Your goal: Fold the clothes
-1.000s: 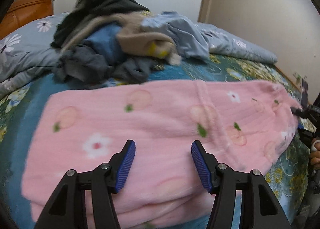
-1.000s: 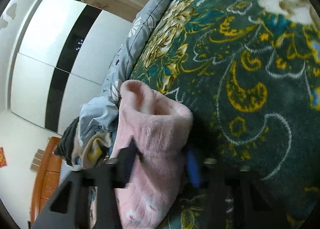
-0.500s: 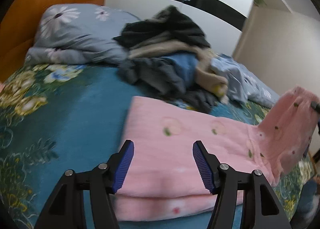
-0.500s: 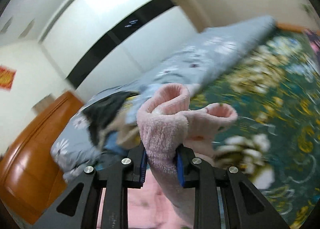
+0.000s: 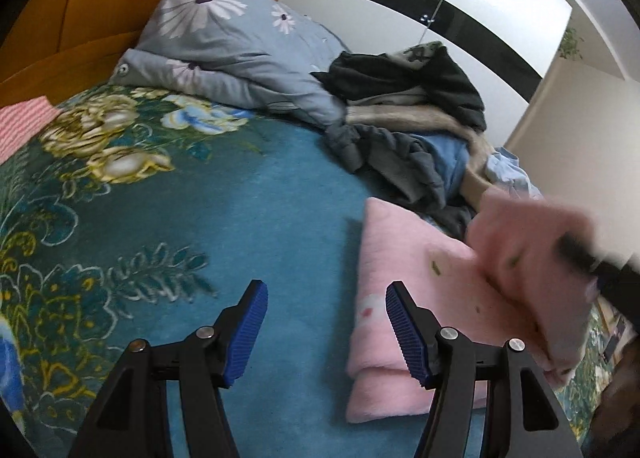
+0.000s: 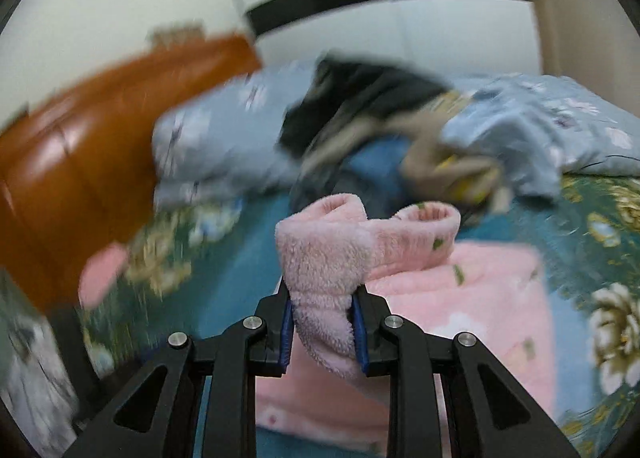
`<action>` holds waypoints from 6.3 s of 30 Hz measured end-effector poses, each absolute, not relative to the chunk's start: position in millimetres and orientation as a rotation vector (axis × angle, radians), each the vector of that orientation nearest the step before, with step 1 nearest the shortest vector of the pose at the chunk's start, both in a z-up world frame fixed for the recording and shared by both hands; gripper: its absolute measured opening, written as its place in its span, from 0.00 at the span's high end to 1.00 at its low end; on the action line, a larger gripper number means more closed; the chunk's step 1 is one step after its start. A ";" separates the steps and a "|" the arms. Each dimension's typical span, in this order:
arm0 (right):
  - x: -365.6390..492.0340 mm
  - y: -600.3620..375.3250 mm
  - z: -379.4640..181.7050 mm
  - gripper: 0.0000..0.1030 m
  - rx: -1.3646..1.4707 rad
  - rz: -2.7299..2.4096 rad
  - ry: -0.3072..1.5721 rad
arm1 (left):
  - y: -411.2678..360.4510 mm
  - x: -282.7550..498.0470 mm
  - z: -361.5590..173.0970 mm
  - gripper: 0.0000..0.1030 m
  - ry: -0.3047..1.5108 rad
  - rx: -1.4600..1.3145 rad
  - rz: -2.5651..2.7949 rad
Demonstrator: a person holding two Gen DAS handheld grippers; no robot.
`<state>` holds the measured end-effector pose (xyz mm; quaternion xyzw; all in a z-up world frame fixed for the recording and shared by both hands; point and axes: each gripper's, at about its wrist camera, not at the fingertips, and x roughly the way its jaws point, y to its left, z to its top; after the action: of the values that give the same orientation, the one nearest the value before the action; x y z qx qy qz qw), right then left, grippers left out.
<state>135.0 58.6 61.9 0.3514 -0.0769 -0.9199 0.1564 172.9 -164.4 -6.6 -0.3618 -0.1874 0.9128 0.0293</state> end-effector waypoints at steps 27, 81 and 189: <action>197.3 191.0 0.6 0.44 0.962 -2.666 -0.728 | -53.9 128.0 12.5 0.31 -0.311 -1.012 2.540; 210.8 253.4 -38.2 0.44 1.069 -2.636 -1.004 | -93.1 95.0 -41.9 0.37 -0.512 -1.308 2.357; 130.9 212.5 -48.3 0.51 1.375 -2.373 -0.921 | -144.3 95.7 -72.3 0.30 -0.969 -1.244 1.892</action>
<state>130.9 212.5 -48.3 0.4714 -0.3160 -0.8140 0.1238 95.7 -144.3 -72.3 -0.4762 -0.3710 0.7244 0.3330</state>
